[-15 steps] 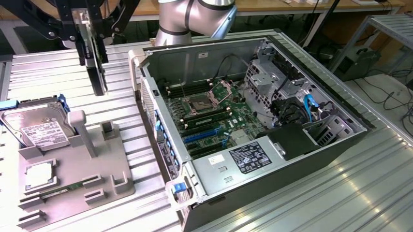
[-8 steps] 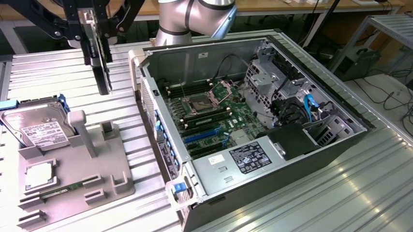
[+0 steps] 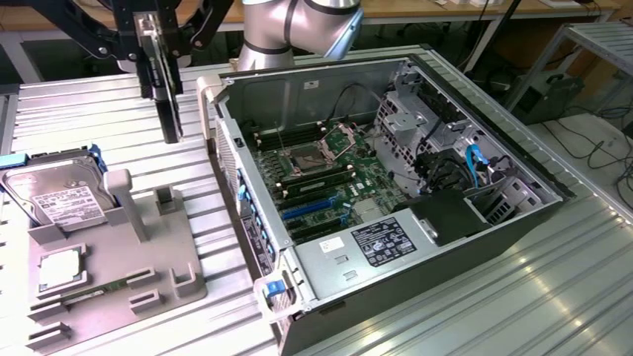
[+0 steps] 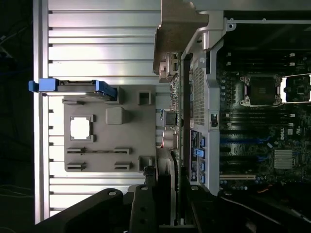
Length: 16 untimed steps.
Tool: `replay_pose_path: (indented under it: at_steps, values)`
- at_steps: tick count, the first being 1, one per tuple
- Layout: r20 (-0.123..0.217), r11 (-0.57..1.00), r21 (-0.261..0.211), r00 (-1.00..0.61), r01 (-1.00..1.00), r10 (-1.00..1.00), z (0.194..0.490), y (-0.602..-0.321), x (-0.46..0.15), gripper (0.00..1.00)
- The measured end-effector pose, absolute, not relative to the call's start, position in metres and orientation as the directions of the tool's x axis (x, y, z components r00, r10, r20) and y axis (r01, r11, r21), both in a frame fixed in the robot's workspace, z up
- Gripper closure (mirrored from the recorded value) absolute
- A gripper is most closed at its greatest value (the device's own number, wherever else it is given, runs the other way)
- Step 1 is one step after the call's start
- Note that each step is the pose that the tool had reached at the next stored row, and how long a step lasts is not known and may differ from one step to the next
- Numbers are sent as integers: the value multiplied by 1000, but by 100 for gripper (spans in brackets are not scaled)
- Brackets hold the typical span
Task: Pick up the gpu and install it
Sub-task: 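Pick up the gpu and move the gpu toward the slot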
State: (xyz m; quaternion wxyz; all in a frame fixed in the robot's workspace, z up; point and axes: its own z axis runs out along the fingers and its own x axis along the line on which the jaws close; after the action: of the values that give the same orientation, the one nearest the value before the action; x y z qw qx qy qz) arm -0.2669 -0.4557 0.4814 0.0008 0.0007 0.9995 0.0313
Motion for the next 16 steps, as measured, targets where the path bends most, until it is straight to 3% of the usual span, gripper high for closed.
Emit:
replay_pose_path:
  at_steps: [16]
  values:
    - [-2, 998, 63, -1000, 1, 1, 481, -456, -253, 73]
